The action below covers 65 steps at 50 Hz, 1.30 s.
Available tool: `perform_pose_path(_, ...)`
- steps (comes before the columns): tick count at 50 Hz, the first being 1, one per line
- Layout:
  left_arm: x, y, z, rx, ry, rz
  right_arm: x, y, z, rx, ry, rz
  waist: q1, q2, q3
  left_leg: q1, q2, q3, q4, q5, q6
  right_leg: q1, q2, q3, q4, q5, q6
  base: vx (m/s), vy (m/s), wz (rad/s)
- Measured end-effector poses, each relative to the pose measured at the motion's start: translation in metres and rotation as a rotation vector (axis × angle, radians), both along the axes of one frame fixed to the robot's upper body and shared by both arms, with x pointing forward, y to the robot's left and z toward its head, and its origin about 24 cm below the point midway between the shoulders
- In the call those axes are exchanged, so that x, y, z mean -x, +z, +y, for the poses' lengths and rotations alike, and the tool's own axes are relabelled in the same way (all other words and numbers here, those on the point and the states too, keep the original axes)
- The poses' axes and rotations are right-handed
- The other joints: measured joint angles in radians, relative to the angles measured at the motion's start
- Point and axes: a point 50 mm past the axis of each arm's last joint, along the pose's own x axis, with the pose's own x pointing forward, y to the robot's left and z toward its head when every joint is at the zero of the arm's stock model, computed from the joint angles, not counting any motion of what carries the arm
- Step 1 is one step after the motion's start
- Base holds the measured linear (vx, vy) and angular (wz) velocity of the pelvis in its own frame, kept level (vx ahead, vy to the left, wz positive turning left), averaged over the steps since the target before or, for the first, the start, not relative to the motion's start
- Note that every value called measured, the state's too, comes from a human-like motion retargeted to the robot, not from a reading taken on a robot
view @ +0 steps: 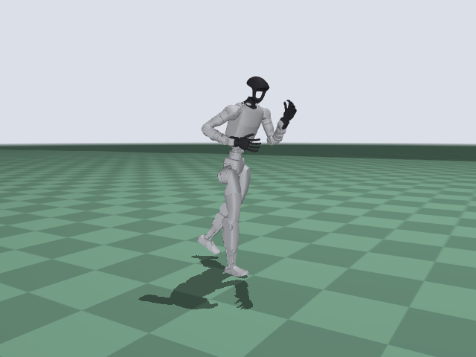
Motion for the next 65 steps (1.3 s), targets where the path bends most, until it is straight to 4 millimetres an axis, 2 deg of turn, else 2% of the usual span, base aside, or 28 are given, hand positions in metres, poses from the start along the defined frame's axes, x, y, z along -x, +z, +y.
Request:
perform_pose_path(3,-0.011,-0.047,0.013,-0.016,0.042,0.204,-0.023,-0.005,0.020,-0.130,0.038,-0.009,0.064,0.002,0.028,-0.131,0.001,0.015,0.417,-0.050,0.032,0.027,-0.002,0.043,0.155,-0.095,-0.083,1.04,-0.22,-0.72)
perform_pose_path(5,-0.011,-0.089,0.027,0.001,0.071,0.406,-0.041,0.007,0.042,-0.268,0.088,-0.052,0.125,0.016,0.052,-0.249,0.020,0.031,0.689,-0.145,0.051,0.024,0.012,0.071,0.293,-0.216,-0.138,1.02,-0.16,-0.89)
perform_pose_path(8,0.019,-0.157,0.059,0.025,0.061,0.743,-0.054,0.065,0.080,-0.428,0.242,-0.270,0.261,-0.009,0.051,-0.409,0.049,0.110,0.893,-0.277,0.106,0.047,0.014,0.122,0.404,-0.319,-0.128,1.08,-0.13,-1.15)
perform_pose_path(10,0.049,-0.184,0.079,0.017,0.035,0.916,-0.050,0.111,0.097,-0.472,0.353,-0.466,0.387,-0.047,0.036,-0.491,0.057,0.183,0.884,-0.349,0.141,0.104,0.004,0.171,0.373,-0.315,-0.081,1.14,-0.08,-1.35)
perform_pose_path(14,0.080,-0.199,0.110,-0.047,0.027,1.107,-0.034,0.173,0.107,-0.431,0.395,-0.793,0.651,-0.121,0.002,-0.571,0.050,0.323,0.517,-0.358,0.140,0.247,-0.035,0.246,0.214,-0.138,-0.005,1.18,0.05,-1.19)
perform_pose_path(18,0.083,-0.193,0.133,-0.076,0.072,1.118,-0.027,0.195,0.104,-0.408,0.305,-0.951,0.838,-0.154,-0.008,-0.539,0.022,0.352,-0.049,-0.261,0.059,0.402,-0.036,0.313,0.108,0.077,0.025,1.23,0.24,-0.82)
perform_pose_path(20,0.077,-0.185,0.135,-0.086,0.110,1.050,-0.023,0.197,0.103,-0.378,0.254,-1.007,0.879,-0.143,0.002,-0.513,0.006,0.298,-0.176,-0.174,0.040,0.502,-0.029,0.348,0.086,0.148,0.011,1.24,0.32,-0.08)
perform_pose_path(22,0.063,-0.168,0.129,-0.098,0.171,0.897,-0.019,0.193,0.094,-0.308,0.172,-1.071,0.869,-0.115,0.038,-0.480,-0.015,0.250,-0.074,-0.195,0.076,0.583,-0.029,0.356,0.160,0.172,-0.011,1.24,0.35,0.66)
perform_pose_path(25,0.042,-0.119,0.107,-0.148,0.378,0.514,-0.010,0.178,0.067,-0.116,-0.045,-1.169,0.828,-0.047,0.090,-0.432,0.005,0.228,0.242,-0.428,0.129,0.565,-0.066,0.246,0.522,0.070,-0.046,1.23,0.33,0.51)
perform_pose_path(27,0.031,-0.079,0.093,-0.186,0.592,0.233,-0.008,0.159,0.052,0.019,-0.166,-1.139,0.758,-0.021,0.098,-0.392,0.025,0.241,0.350,-0.531,0.112,0.448,-0.145,0.167,0.817,-0.064,-0.098,1.15,0.29,0.00)
perform_pose_path(30,0.023,-0.024,0.077,-0.210,0.833,-0.049,-0.004,0.126,0.044,0.157,-0.125,-0.961,0.526,-0.006,0.055,-0.312,0.017,0.249,0.325,-0.576,0.077,0.200,-0.160,0.199,1.087,-0.184,-0.124,1.09,0.27,0.17)
perform_pose_path(33,-0.003,0.023,0.078,-0.389,1.040,-0.133,0.004,0.108,0.042,0.334,0.026,-0.828,0.221,0.075,-0.010,-0.211,0.022,0.209,0.167,-0.500,0.043,-0.038,-0.051,0.229,1.057,-0.189,-0.088,1.13,0.21,0.40)
perform_pose_path(35,-0.038,0.059,0.091,-0.545,1.206,-0.094,0.008,0.102,0.035,0.472,0.090,-0.762,0.033,0.148,-0.029,-0.150,0.040,0.170,0.076,-0.404,0.012,-0.137,0.000,0.188,0.896,-0.161,-0.068,1.19,0.13,0.64)
perform_pose_path(37,-0.090,0.091,0.107,-0.690,1.344,0.015,0.009,0.101,0.024,0.571,0.079,-0.718,-0.127,0.198,-0.020,-0.097,0.057,0.114,0.028,-0.295,-0.025,-0.162,0.033,0.136,0.619,-0.110,-0.048,1.24,0.04,1.02)
perform_pose_path(39,-0.132,0.108,0.132,-0.908,1.509,0.196,0.009,0.106,0.015,0.603,0.038,-0.710,-0.264,0.193,0.008,-0.026,0.049,0.039,0.004,-0.200,-0.045,-0.135,0.051,0.125,0.305,-0.052,-0.018,1.28,-0.07,1.22)
perform_pose_path(40,-0.137,0.118,0.154,-1.034,1.631,0.311,0.009,0.110,0.013,0.601,0.024,-0.718,-0.330,0.174,0.025,0.018,0.036,-0.003,-0.005,-0.160,-0.046,-0.114,0.054,0.135,0.164,-0.020,0.000,1.32,-0.15,0.97)
perform_pose_path(41,-0.140,0.105,0.181,-1.199,1.694,0.499,0.010,0.115,0.016,0.640,0.049,-0.743,-0.378,0.184,0.033,0.058,0.022,-0.035,-0.004,-0.132,-0.030,-0.108,0.053,0.151,0.107,0.010,0.012,1.33,-0.18,0.59)
perform_pose_path(43,-0.126,0.084,0.237,-1.393,1.790,0.844,0.014,0.129,0.025,0.745,0.120,-0.833,-0.439,0.230,0.054,0.121,0.006,-0.058,0.030,-0.088,0.009,-0.093,0.064,0.169,0.087,0.038,0.006,1.32,-0.18,-0.28)
perform_pose_path(45,-0.103,0.102,0.260,-1.363,1.937,0.876,0.017,0.145,0.037,0.737,0.152,-0.971,-0.421,0.233,0.075,0.130,0.023,0.024,0.163,-0.098,0.052,-0.085,0.094,0.184,0.210,-0.034,-0.035,1.27,-0.12,-1.25)
perform_pose_path(47,-0.093,0.159,0.219,-1.111,1.931,0.508,0.014,0.159,0.046,0.572,0.088,-1.092,-0.325,0.163,0.082,0.072,0.071,0.170,0.394,-0.191,0.106,-0.102,0.103,0.203,0.406,-0.159,-0.061,1.23,-0.02,-1.37)
perform_pose_path(48,-0.090,0.180,0.184,-0.983,1.783,0.323,0.012,0.165,0.051,0.475,0.060,-1.133,-0.273,0.121,0.079,0.026,0.099,0.225,0.515,-0.243,0.133,-0.105,0.094,0.204,0.486,-0.207,-0.065,1.22,0.03,-0.83)
perform_pose_path(50,-0.089,0.183,0.113,-0.816,1.385,0.060,0.004,0.177,0.062,0.359,0.014,-1.200,-0.168,0.079,0.066,-0.097,0.140,0.269,0.716,-0.327,0.175,-0.077,0.063,0.190,0.570,-0.258,-0.069,1.20,0.05,-0.18)
perform_pose_path(52,-0.084,0.139,0.060,-0.737,1.052,-0.082,-0.014,0.187,0.075,0.361,-0.039,-1.227,-0.060,0.082,0.011,-0.269,0.147,0.246,0.818,-0.378,0.186,-0.027,0.042,0.184,0.547,-0.247,-0.075,1.20,0.05,0.23)
perform_pose_path(54,-0.065,0.085,0.033,-0.640,0.731,-0.091,-0.038,0.199,0.084,0.413,-0.113,-1.212,0.060,0.059,-0.048,-0.412,0.123,0.231,0.800,-0.385,0.176,0.045,0.020,0.201,0.479,-0.193,-0.076,1.23,0.04,0.02)
perform_pose_path(58,-0.021,-0.031,0.034,-0.366,0.015,0.246,-0.100,0.225,0.095,0.539,-0.317,-1.100,0.320,-0.087,-0.120,-0.555,0.070,0.302,0.468,-0.306,0.129,0.207,-0.045,0.260,0.310,0.000,-0.058,1.29,0.10,-0.47)
perform_pose_path(60,-0.005,-0.084,0.043,-0.182,-0.226,0.465,-0.137,0.240,0.092,0.648,-0.485,-1.051,0.478,-0.156,-0.118,-0.560,0.062,0.362,0.199,-0.253,0.084,0.288,-0.068,0.288,0.244,0.102,-0.038,1.33,0.19,-0.86)
perform_pose_path(63,0.022,-0.142,0.057,-0.064,-0.300,0.712,-0.197,0.264,0.069,1.016,-0.729,-0.947,0.722,-0.169,-0.040,-0.522,0.082,0.400,-0.136,-0.213,-0.007,0.444,-0.065,0.319,0.207,0.181,-0.010,1.34,0.28,-0.90)
perform_pose_path(65,0.040,-0.162,0.061,-0.073,-0.337,0.820,-0.218,0.278,0.028,1.319,-0.843,-0.759,0.845,-0.135,0.008,-0.527,0.087,0.320,-0.155,-0.130,-0.028,0.545,-0.060,0.328,0.235,0.199,-0.025,1.34,0.35,-0.09)
